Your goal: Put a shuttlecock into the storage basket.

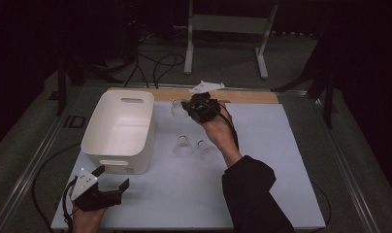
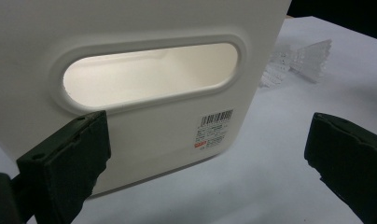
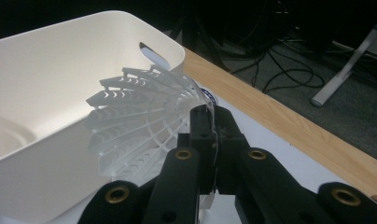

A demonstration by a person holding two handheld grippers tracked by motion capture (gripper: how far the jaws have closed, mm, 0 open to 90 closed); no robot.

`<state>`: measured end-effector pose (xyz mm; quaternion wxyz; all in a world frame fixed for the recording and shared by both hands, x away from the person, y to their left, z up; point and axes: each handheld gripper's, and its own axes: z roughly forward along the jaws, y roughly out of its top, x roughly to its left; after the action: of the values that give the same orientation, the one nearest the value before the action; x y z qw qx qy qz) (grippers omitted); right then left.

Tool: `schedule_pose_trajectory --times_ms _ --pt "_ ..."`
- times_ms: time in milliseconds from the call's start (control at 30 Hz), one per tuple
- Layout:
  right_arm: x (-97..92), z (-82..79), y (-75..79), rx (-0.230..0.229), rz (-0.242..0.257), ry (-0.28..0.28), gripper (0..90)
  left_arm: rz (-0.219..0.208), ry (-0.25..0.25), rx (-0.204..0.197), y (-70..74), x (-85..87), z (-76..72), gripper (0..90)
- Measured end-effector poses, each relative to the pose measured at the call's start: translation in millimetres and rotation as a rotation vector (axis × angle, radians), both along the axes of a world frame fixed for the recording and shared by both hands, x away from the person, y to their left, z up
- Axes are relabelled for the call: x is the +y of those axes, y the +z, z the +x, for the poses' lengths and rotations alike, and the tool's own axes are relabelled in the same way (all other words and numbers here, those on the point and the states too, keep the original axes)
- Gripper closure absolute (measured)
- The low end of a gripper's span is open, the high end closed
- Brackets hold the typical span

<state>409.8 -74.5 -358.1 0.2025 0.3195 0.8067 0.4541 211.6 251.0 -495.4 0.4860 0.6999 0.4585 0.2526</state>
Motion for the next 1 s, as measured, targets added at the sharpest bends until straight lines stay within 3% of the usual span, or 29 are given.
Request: schedule_pose_trajectory --times_ms 1000 --pt "17.3 9.7 4.4 0.004 0.052 0.026 88.4 -0.002 -0.003 -0.005 0.3 -0.1 -0.5 1.0"
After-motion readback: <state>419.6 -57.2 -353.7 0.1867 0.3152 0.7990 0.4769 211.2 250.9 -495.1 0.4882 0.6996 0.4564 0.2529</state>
